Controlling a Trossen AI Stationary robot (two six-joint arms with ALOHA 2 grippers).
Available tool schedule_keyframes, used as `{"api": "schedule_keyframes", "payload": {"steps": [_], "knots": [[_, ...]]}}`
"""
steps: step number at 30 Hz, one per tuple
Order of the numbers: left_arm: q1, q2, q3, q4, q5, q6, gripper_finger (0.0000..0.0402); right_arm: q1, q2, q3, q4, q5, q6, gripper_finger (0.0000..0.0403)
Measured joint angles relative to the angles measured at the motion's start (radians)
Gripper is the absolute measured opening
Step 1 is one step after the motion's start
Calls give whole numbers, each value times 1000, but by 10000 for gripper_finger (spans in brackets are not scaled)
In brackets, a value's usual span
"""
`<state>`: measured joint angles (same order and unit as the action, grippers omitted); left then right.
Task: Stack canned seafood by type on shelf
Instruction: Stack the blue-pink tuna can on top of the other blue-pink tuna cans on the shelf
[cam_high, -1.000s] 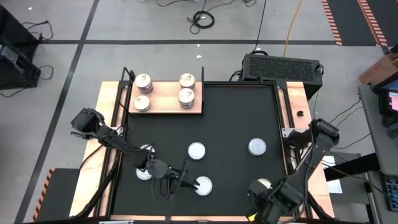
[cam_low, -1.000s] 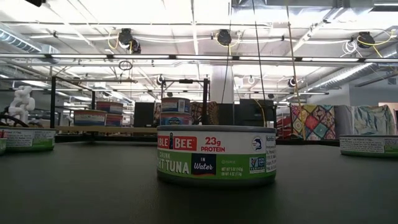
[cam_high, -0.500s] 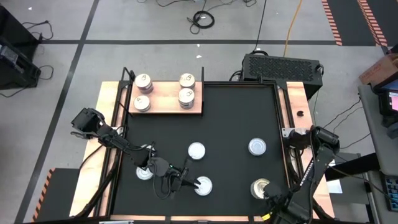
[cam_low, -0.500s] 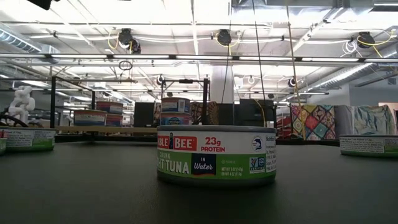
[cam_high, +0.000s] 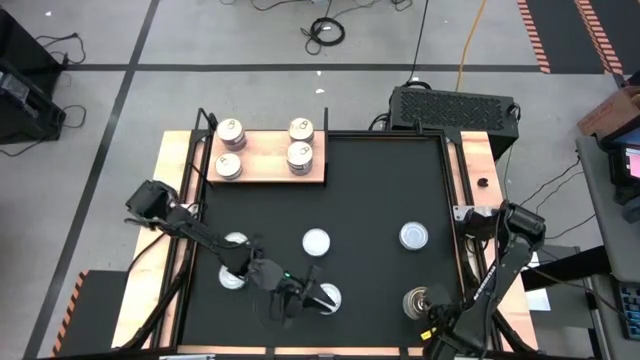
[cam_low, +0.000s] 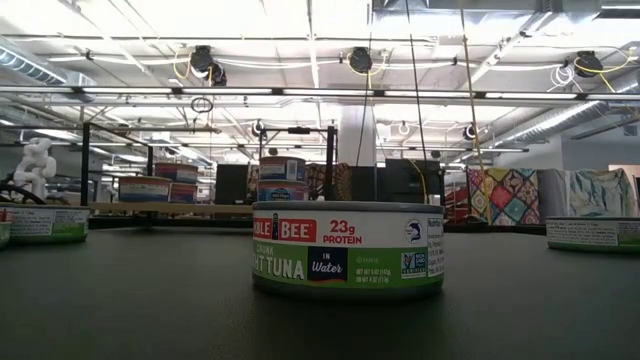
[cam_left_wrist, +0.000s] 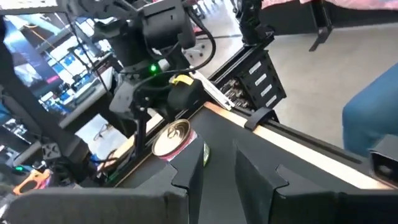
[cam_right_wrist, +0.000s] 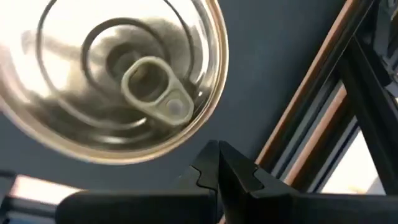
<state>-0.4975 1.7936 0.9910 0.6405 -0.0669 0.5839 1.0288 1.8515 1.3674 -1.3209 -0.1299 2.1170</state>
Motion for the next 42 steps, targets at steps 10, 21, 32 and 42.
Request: {"api": "schedule_keyframes", "payload": {"steps": [10,21,32,42], "knots": [[109,297,302,-68,93,111,88,35,-8,-16,20,27,30,0],[172,568,821,-506,132,327,88,47,-10,-15,23,27,36,0],[173,659,950,-512,110,648,88,51,-10,-15,49,24,40,0],[178,659,950,-476,173,739,88,33,-10,-15,65,19,40,0]]}}
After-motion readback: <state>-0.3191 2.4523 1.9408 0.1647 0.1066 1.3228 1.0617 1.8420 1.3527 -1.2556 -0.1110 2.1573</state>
